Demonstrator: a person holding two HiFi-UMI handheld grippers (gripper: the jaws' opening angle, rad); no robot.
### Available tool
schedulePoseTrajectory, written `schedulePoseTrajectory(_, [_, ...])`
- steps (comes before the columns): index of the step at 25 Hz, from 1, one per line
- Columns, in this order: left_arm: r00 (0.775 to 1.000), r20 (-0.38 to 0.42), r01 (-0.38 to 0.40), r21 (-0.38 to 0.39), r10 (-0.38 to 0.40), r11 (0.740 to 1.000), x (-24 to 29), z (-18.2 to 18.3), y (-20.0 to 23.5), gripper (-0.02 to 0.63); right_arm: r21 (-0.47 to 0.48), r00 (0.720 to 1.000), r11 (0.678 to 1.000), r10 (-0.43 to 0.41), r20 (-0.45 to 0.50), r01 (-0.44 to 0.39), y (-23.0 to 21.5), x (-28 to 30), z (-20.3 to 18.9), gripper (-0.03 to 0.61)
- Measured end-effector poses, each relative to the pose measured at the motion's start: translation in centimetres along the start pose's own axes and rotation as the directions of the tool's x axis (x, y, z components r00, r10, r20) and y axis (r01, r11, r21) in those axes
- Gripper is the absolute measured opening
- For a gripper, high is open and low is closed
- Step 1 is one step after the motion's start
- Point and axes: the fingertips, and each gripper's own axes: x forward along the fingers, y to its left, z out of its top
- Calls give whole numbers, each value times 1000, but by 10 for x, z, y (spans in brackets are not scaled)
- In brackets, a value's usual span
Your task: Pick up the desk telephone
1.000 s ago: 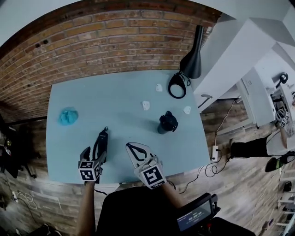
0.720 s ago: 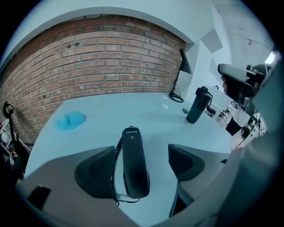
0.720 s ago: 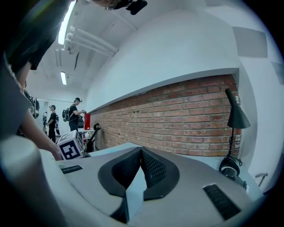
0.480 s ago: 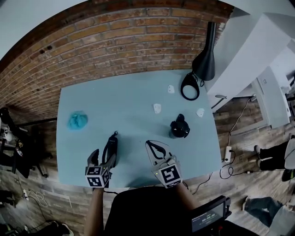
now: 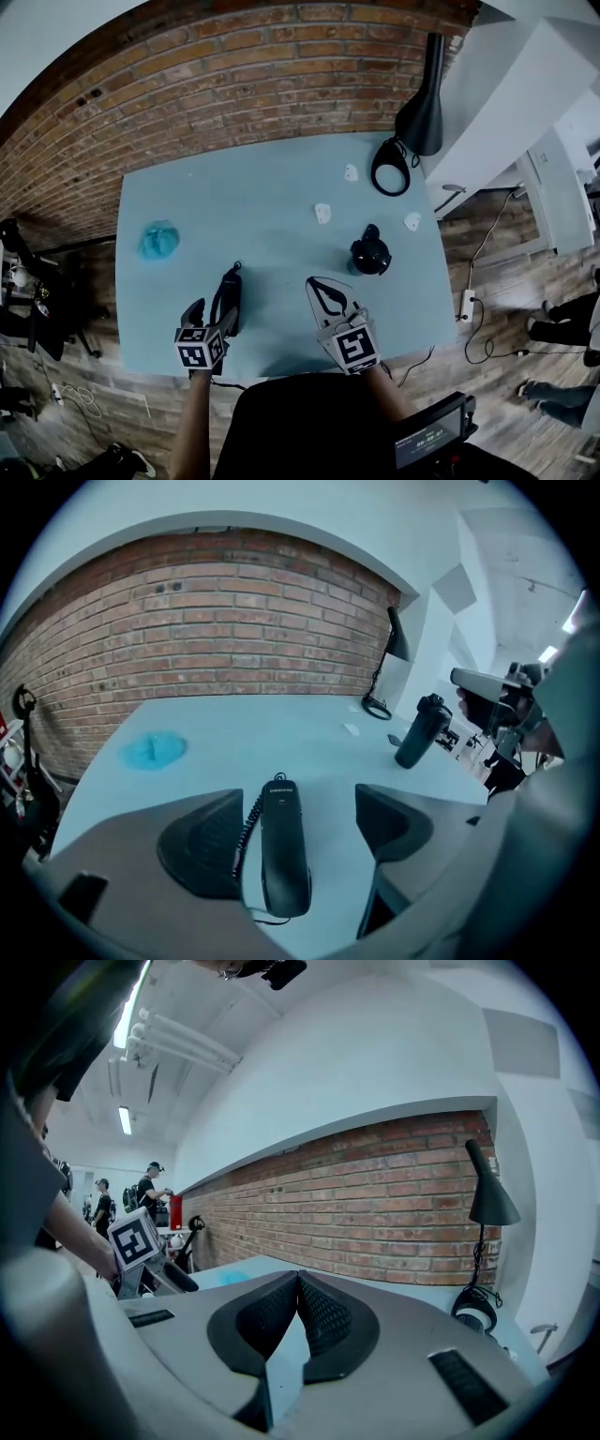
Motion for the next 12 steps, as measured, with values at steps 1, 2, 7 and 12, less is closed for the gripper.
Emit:
schedulePoseTrajectory(1, [1000, -12, 4, 3, -4, 1000, 4, -3, 0, 400, -1, 1000, 1000, -2, -3, 2, -1, -1, -1, 21])
schedulePoseTrajectory(2, [1000, -23, 6, 5, -6, 1000, 6, -6, 0, 400, -2, 1000, 1000, -4, -5, 4, -1, -2, -2, 21])
schedulePoseTrajectory(7, [997, -71, 14, -3, -15, 1000, 23, -18, 4, 400, -12, 1000, 1000, -13, -17, 13, -4, -8, -5, 21])
schedulePoseTrajectory(12, [991, -128, 36, 3, -35, 999, 38, -32, 4, 400, -20, 999, 999, -38, -37, 38, -12, -19, -9, 21])
